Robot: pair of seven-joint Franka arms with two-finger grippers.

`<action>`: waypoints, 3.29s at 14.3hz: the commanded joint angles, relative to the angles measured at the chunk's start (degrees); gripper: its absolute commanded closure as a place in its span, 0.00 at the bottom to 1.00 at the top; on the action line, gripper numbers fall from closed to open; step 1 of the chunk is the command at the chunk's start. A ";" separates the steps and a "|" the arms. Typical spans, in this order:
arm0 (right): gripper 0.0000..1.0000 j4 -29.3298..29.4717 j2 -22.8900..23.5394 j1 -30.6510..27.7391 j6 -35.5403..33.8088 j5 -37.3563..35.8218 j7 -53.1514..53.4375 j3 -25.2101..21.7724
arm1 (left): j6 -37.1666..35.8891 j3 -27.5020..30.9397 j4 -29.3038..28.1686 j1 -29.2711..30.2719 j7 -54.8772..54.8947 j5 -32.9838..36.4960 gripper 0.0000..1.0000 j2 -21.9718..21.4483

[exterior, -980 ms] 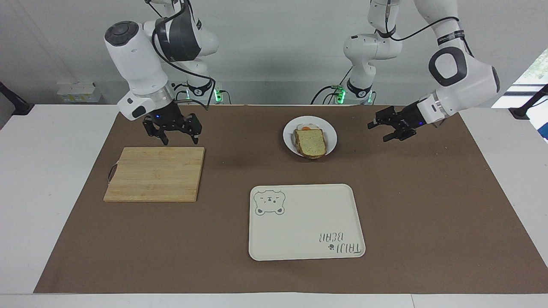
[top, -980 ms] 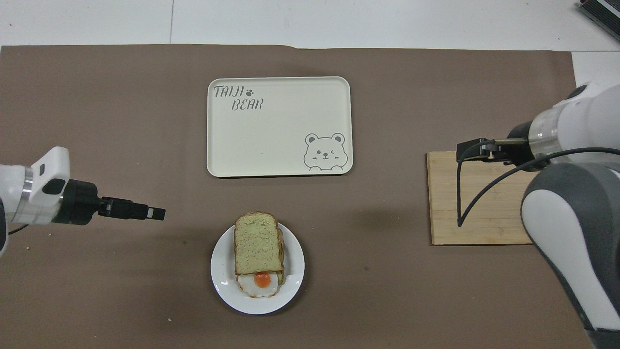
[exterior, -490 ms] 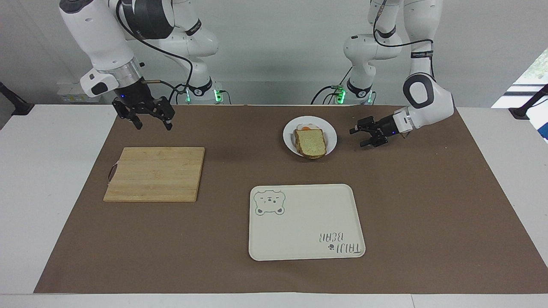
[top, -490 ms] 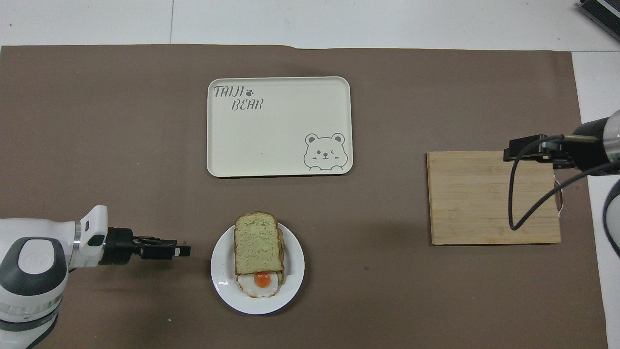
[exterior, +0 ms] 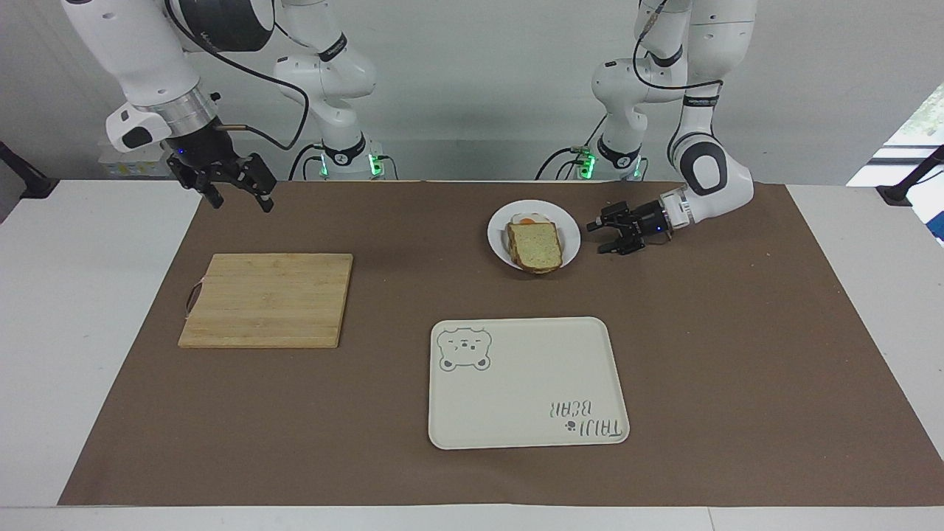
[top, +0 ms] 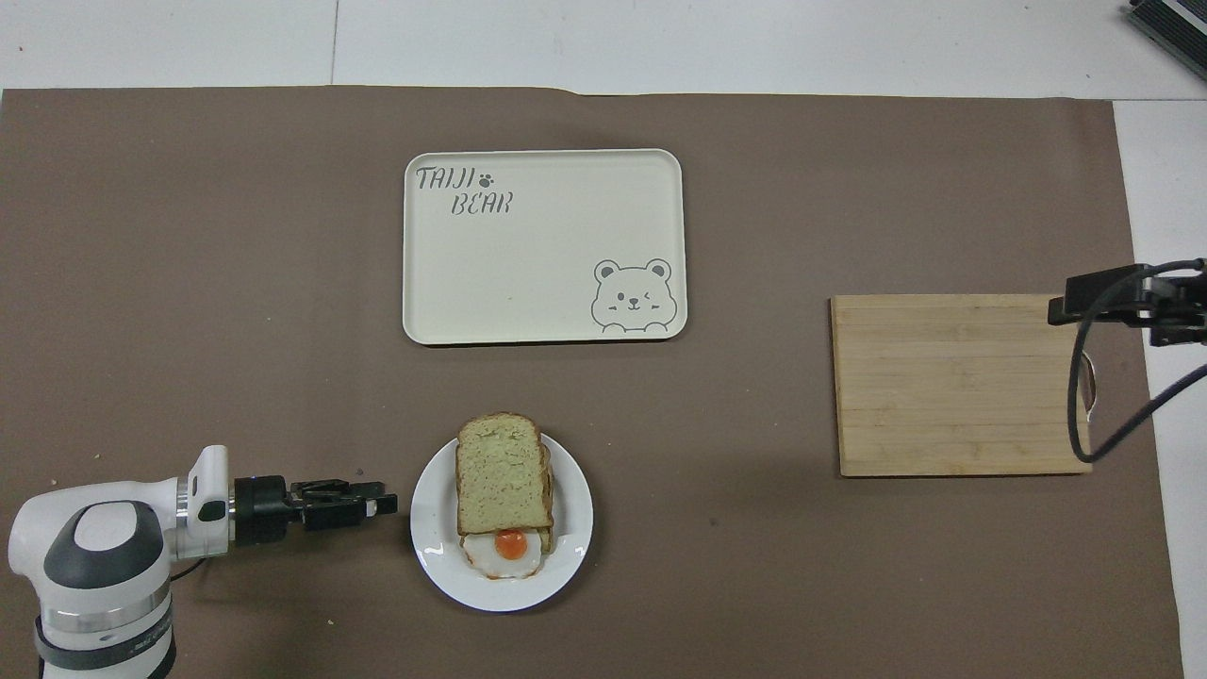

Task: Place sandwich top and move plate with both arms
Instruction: 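Withdraw the right gripper while the left gripper reaches toward the plate, then grip the plate rim with the left gripper, then slide the plate with the left gripper onto the cream tray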

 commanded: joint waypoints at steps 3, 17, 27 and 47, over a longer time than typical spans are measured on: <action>0.00 3.83 -1.69 -0.35 -4.01 -2.98 -0.78 1.14 | 0.84 -0.34 -1.24 -2.37 2.22 -4.92 0.18 0.63; 0.00 3.39 -2.23 0.53 -9.01 -5.96 -3.93 1.58 | 1.20 -0.34 -2.03 -10.99 -4.11 -4.92 1.00 0.28; 0.00 2.86 -2.66 0.53 -7.53 -5.17 -5.35 1.49 | -1.71 -0.16 15.51 -5.89 -22.96 -4.22 1.00 4.74; 0.00 2.25 -3.63 -0.79 -11.22 -5.00 -10.19 -0.09 | 16.31 -6.32 56.50 -9.41 -40.75 4.98 0.00 34.48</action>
